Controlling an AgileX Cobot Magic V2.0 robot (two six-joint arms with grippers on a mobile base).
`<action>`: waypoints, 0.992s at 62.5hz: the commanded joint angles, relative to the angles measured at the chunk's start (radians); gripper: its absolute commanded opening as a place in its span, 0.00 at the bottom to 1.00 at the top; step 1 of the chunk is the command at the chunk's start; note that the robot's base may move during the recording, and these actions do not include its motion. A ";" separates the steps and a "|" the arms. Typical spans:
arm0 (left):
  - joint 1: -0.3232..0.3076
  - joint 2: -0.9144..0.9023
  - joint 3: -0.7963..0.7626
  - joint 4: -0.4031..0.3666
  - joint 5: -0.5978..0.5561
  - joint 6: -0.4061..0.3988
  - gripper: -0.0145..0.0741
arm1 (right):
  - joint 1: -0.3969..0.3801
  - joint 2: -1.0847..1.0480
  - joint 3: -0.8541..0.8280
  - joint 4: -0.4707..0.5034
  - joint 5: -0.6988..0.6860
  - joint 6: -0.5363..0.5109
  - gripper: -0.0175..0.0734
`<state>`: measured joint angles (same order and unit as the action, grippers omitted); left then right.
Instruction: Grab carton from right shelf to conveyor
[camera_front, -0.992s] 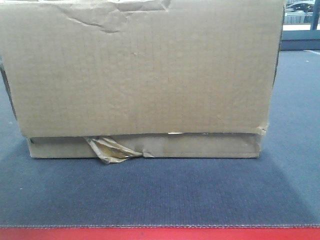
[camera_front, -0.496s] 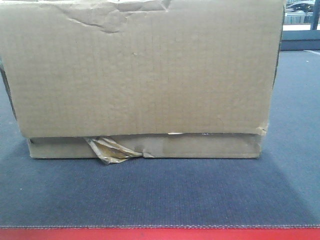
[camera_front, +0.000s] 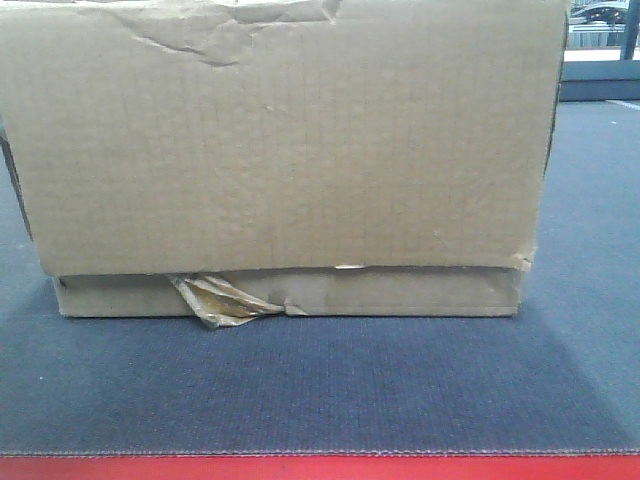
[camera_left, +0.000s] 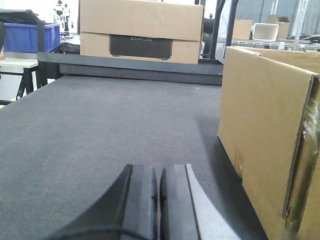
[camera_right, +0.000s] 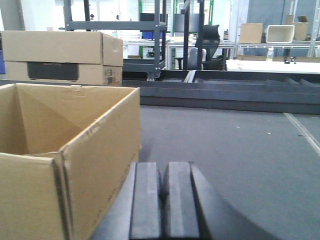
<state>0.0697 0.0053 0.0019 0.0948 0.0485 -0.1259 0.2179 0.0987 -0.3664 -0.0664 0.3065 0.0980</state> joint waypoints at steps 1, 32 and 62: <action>0.004 -0.005 -0.002 -0.003 -0.021 0.003 0.18 | -0.051 -0.008 0.015 0.009 -0.025 -0.009 0.12; 0.004 -0.005 -0.002 -0.003 -0.021 0.003 0.18 | -0.276 -0.099 0.366 0.177 -0.319 -0.159 0.12; 0.004 -0.005 -0.002 -0.003 -0.021 0.003 0.18 | -0.276 -0.099 0.366 0.177 -0.293 -0.159 0.12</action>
<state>0.0697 0.0053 0.0019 0.0948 0.0468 -0.1259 -0.0536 0.0029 0.0007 0.1060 0.0402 -0.0544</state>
